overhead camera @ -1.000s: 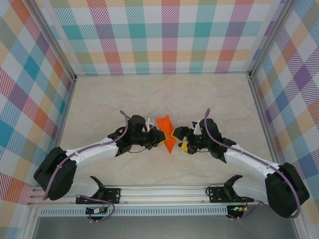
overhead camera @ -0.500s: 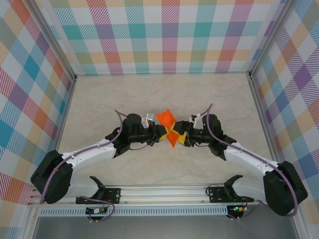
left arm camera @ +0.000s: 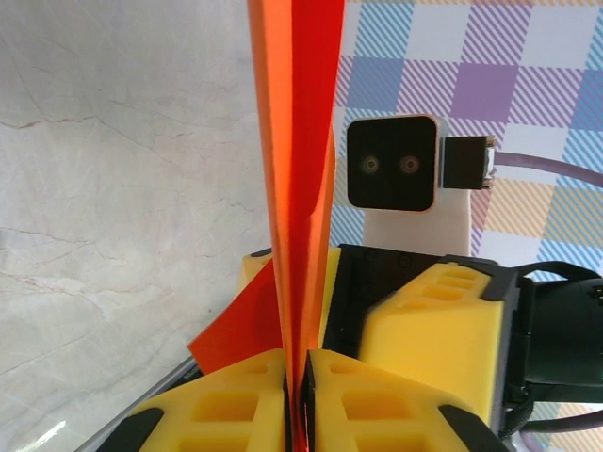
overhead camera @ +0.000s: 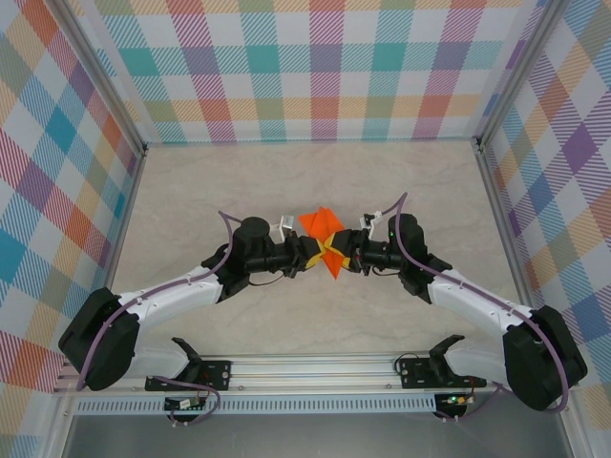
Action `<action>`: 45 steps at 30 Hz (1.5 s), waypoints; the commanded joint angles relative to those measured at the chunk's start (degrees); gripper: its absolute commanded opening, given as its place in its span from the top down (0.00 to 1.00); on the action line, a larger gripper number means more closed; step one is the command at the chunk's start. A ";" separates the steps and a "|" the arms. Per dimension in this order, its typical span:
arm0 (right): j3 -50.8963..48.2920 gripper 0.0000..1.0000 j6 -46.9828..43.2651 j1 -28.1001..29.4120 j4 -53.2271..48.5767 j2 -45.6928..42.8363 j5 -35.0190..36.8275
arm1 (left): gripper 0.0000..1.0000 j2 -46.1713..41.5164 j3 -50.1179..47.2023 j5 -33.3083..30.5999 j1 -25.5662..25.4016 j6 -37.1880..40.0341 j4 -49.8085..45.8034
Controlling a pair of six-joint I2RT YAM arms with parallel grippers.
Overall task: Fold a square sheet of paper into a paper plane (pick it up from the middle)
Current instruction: Turn over the paper at the center of the table.
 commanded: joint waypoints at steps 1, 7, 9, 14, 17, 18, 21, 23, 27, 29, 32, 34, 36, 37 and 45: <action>2.06 0.61 -0.90 -0.41 1.73 0.23 -1.41 | 0.86 -1.44 -0.71 1.09 0.67 -0.98 3.40; 2.42 0.70 -1.45 -0.51 1.27 0.17 -1.59 | 0.83 -1.74 -0.77 0.80 0.63 -1.29 3.70; 2.43 0.73 -1.68 -0.57 1.13 -0.14 -1.68 | 0.82 -1.68 -0.68 0.70 0.75 -1.42 3.54; 2.34 0.78 -2.39 -0.77 -0.30 -0.84 -1.33 | 0.79 -1.98 -0.69 0.63 0.67 -1.27 3.19; 2.56 0.83 -3.14 -0.88 -1.78 -1.37 -1.24 | 0.77 -2.45 -1.03 0.28 0.66 -1.12 2.93; 2.53 0.85 -3.37 -0.88 -2.09 -1.50 -1.27 | 0.77 -2.62 -1.16 0.15 0.65 -1.07 2.72; 2.73 0.88 -3.85 -0.96 -3.06 -2.05 -1.37 | 0.77 -2.99 -1.23 0.14 0.65 -0.84 2.42; 2.86 0.88 -4.57 -0.97 -4.70 -2.51 -0.86 | 0.72 -3.26 -1.30 -0.09 0.61 -0.65 1.79; 3.69 0.89 -7.07 -1.27 -9.42 -3.79 0.21 | 0.65 -5.49 -0.60 -1.57 0.65 2.10 -4.81; 5.64 0.89 -10.82 -1.32 -17.12 -4.65 2.66 | 0.60 -7.66 0.65 -3.61 0.63 5.85 -13.62; 10.21 0.89 -19.57 -1.32 -32.38 -5.34 9.29 | 0.54 -10.26 3.18 -8.29 0.69 12.12 -28.79; 13.04 0.89 -25.41 -1.24 -41.04 -4.66 14.03 | 0.54 -11.37 4.46 -11.47 0.82 15.24 -36.74; 16.64 0.91 -31.52 -1.12 -49.09 -2.46 18.24 | 0.52 -12.10 5.18 -14.16 0.98 17.38 -43.28; 17.93 0.91 -33.87 -0.93 -52.12 -1.32 20.01 | 0.52 -12.38 5.41 -15.31 1.11 18.06 -45.40; 34.88 0.93 -49.32 13.03 -75.80 12.73 57.62 | 0.50 -14.73 5.56 -23.42 3.73 20.40 -54.06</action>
